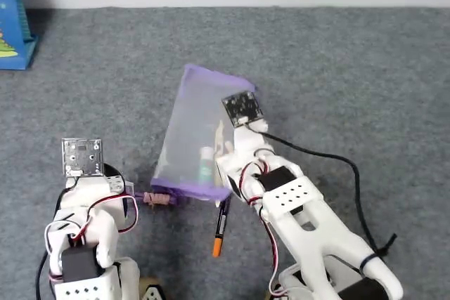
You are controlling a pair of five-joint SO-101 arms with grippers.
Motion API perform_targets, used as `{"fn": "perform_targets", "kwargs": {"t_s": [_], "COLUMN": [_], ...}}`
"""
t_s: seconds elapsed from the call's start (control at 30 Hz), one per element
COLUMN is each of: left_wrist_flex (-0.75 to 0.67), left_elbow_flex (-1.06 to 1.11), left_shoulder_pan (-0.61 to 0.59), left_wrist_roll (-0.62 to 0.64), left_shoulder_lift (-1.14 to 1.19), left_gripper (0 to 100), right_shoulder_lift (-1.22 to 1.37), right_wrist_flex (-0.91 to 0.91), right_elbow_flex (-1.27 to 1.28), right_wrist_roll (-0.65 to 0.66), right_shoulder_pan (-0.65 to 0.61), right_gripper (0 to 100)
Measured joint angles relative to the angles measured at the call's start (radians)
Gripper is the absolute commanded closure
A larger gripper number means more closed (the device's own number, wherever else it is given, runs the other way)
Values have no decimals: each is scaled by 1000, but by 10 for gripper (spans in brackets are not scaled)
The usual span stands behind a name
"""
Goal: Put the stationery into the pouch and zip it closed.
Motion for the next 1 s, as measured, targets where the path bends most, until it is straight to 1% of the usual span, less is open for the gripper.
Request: {"fn": "perform_targets", "kwargs": {"t_s": [0.1, 0.2, 0.27, 0.33, 0.43, 0.5, 0.57, 0.77, 0.83, 0.9, 1.0], "left_wrist_flex": [0, 0, 0, 0, -2, -12, -18, -18, -18, -18, -18], "left_elbow_flex": [0, 0, 0, 0, -18, -26, -28, -28, -28, -28, -28], "left_shoulder_pan": [-6, -77, -149, -221, -288, -307, -316, -316, -316, -316, -322], "left_wrist_roll": [0, 0, 0, 3, 3, 3, 3, 3, 3, 3, 3], "left_shoulder_lift": [0, 0, 0, 0, -3, -2, -2, -2, -2, -2, -2], "left_gripper": [987, 987, 987, 987, 987, 987, 987, 987, 987, 987, 987], "right_shoulder_lift": [0, 0, 0, 0, 0, 0, 0, 0, 6, 43, 129], "right_wrist_flex": [-80, -55, 11, 104, 269, 365, 417, 434, 434, 434, 434], "right_elbow_flex": [0, -2, -25, -71, -158, -204, -232, -236, -236, -238, -261], "right_wrist_roll": [0, 0, -6, -46, -98, -110, -112, -117, -117, -135, -199], "right_shoulder_pan": [0, 0, -2, -5, -55, -91, -144, -302, -338, -364, -391], "right_gripper": [990, 990, 990, 990, 990, 990, 990, 989, 987, 954, 864]}}
